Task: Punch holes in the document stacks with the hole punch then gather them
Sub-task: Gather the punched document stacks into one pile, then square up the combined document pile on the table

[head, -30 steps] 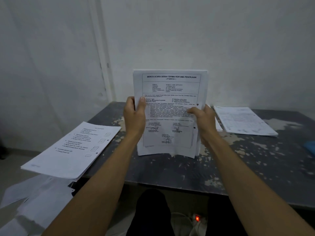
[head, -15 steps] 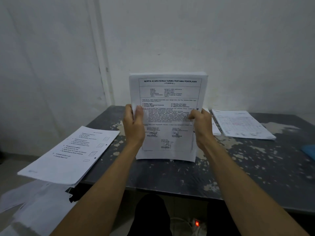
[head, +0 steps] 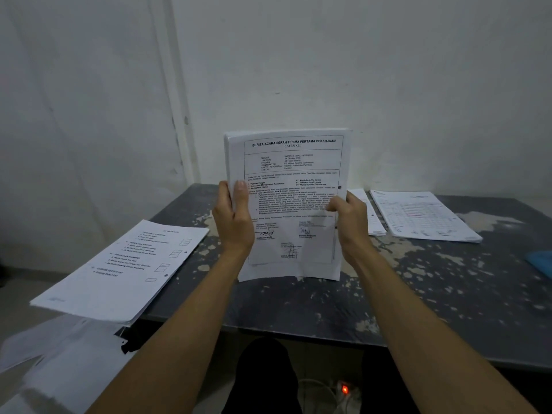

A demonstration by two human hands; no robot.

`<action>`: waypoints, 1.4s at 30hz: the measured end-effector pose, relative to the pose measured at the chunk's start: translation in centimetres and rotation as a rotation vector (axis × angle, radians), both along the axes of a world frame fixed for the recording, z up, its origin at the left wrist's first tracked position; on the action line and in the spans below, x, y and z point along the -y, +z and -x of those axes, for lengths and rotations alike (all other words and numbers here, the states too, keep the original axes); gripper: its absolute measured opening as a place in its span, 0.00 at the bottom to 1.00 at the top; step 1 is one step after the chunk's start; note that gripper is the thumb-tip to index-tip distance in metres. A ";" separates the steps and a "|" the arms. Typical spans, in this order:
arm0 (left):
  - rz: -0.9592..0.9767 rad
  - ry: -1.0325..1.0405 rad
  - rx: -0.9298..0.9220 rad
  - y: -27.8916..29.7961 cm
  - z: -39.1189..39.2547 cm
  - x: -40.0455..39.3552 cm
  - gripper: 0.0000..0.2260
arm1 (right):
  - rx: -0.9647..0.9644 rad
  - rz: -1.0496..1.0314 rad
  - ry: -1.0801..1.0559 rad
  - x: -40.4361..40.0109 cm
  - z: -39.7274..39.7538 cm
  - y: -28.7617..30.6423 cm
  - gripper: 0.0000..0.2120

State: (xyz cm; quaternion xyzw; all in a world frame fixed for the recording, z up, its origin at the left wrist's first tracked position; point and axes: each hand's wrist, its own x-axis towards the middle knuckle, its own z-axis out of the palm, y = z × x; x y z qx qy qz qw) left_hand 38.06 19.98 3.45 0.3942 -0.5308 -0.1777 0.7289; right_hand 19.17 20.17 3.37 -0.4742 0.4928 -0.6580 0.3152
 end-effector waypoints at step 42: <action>-0.240 0.255 0.313 2.6 -6.3 2.8 0.14 | -0.119 -0.001 0.192 1.4 -5.3 1.7 0.12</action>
